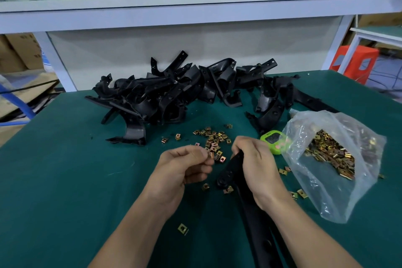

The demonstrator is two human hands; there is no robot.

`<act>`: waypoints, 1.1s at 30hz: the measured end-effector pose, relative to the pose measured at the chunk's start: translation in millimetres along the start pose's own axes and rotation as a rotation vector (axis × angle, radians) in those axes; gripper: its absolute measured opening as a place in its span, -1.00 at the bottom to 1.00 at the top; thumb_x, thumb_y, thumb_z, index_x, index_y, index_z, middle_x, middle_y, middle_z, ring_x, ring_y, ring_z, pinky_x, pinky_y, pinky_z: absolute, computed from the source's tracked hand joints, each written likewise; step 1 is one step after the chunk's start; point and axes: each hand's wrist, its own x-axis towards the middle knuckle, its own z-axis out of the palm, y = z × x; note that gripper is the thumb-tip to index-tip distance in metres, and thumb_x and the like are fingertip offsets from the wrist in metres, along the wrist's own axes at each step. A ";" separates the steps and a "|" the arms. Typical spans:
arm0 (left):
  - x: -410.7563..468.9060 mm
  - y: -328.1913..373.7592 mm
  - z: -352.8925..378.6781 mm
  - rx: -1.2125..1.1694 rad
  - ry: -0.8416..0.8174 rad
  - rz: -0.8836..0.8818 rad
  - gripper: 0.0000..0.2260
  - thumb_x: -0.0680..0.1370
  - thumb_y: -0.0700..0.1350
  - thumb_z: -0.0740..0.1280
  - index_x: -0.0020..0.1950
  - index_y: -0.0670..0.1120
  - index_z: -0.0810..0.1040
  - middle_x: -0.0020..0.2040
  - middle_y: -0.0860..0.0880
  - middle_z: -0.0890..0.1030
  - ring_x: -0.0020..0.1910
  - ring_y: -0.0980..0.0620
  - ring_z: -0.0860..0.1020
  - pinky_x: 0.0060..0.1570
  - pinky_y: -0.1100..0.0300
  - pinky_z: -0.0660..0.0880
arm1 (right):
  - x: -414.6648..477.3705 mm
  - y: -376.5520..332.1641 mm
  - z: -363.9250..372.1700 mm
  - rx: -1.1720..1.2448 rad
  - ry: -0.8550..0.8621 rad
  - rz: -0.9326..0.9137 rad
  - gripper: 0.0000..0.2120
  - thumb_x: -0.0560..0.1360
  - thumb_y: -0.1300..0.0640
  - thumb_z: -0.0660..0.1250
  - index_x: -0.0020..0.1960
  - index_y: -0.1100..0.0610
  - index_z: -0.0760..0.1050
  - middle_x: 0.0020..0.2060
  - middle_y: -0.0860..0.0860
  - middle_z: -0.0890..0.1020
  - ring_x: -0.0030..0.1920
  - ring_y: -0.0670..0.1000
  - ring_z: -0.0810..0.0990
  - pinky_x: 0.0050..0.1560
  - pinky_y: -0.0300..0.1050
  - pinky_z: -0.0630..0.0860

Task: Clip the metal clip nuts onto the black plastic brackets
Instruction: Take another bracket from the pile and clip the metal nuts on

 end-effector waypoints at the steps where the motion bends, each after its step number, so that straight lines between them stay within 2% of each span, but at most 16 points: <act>1: 0.6 -1.0 0.2 -0.008 0.007 0.003 -0.91 0.33 -0.11 0.61 -0.24 -0.02 0.72 -0.17 -0.13 0.72 -0.28 0.06 0.67 -0.31 0.25 0.57 | -0.2 0.2 0.5 -0.027 -0.011 -0.014 -0.75 0.46 0.02 0.14 -0.32 0.13 0.24 -0.32 0.21 0.24 -0.30 0.04 0.23 -0.25 0.07 0.18; 6: 3.1 -1.6 -2.1 -0.014 -0.005 0.027 -0.77 0.32 -0.28 0.54 -0.08 -0.05 0.77 -0.06 -0.16 0.74 -0.20 0.04 0.70 -0.22 0.27 0.60 | -3.6 3.4 0.1 -0.149 -0.048 -0.010 -0.72 0.46 0.00 0.14 -0.29 0.18 0.28 -0.37 0.09 0.29 -0.30 -0.05 0.28 -0.22 0.04 0.23; 9: 1.3 -0.1 -1.3 0.075 -0.061 0.002 -0.77 0.29 -0.31 0.54 -0.15 -0.02 0.77 -0.12 -0.11 0.75 -0.23 0.07 0.68 -0.24 0.27 0.59 | -4.6 1.6 -3.7 -0.184 -0.092 -0.036 -0.73 0.48 0.02 0.13 -0.30 0.16 0.24 -0.40 -0.03 0.24 -0.32 -0.05 0.24 -0.25 0.03 0.21; 13: -3.4 1.1 0.4 0.119 -0.154 -0.097 -0.88 0.35 -0.24 0.56 -0.18 -0.06 0.76 -0.18 -0.12 0.72 -0.25 0.05 0.69 -0.30 0.24 0.60 | -3.6 -4.8 -10.3 -0.248 -0.114 -0.100 -0.74 0.48 0.07 0.11 -0.31 0.19 0.20 -0.39 0.02 0.23 -0.31 0.00 0.22 -0.28 0.12 0.20; 19: -6.0 0.2 5.6 0.142 -0.210 -0.182 -0.86 0.37 -0.25 0.60 -0.14 -0.06 0.77 -0.21 -0.13 0.71 -0.27 0.04 0.70 -0.32 0.24 0.61 | -4.0 -5.6 -17.7 -0.361 -0.129 -0.187 -0.69 0.59 0.12 0.08 -0.31 0.18 0.19 -0.42 -0.03 0.22 -0.34 -0.07 0.20 -0.34 -0.05 0.17; 24: -6.5 1.3 6.8 0.111 -0.164 -0.171 -0.86 0.31 -0.19 0.57 -0.16 -0.04 0.77 -0.21 -0.13 0.71 -0.30 0.04 0.70 -0.36 0.27 0.59 | -5.2 -3.5 -17.1 -0.386 -0.149 -0.183 -0.65 0.63 0.15 0.10 -0.33 0.13 0.19 -0.46 -0.08 0.23 -0.37 -0.09 0.19 -0.39 -0.11 0.17; 28: -7.9 0.0 8.3 0.157 -0.166 -0.191 -0.81 0.31 -0.23 0.64 -0.16 -0.02 0.77 -0.22 -0.13 0.71 -0.32 0.04 0.68 -0.37 0.25 0.58 | -5.9 -1.8 -15.9 -0.391 -0.147 -0.179 -0.64 0.63 0.14 0.10 -0.34 0.11 0.18 -0.47 -0.11 0.23 -0.39 -0.11 0.18 -0.41 -0.14 0.18; 33: -5.7 -5.1 11.1 0.193 -0.066 -0.166 -0.81 0.39 -0.34 0.57 -0.17 -0.04 0.77 -0.23 -0.19 0.71 -0.35 0.01 0.65 -0.34 0.23 0.58 | -4.8 -0.8 -16.7 -0.396 -0.143 -0.157 -0.66 0.60 0.15 0.10 -0.34 0.10 0.16 -0.48 -0.11 0.23 -0.40 -0.12 0.17 -0.43 -0.14 0.17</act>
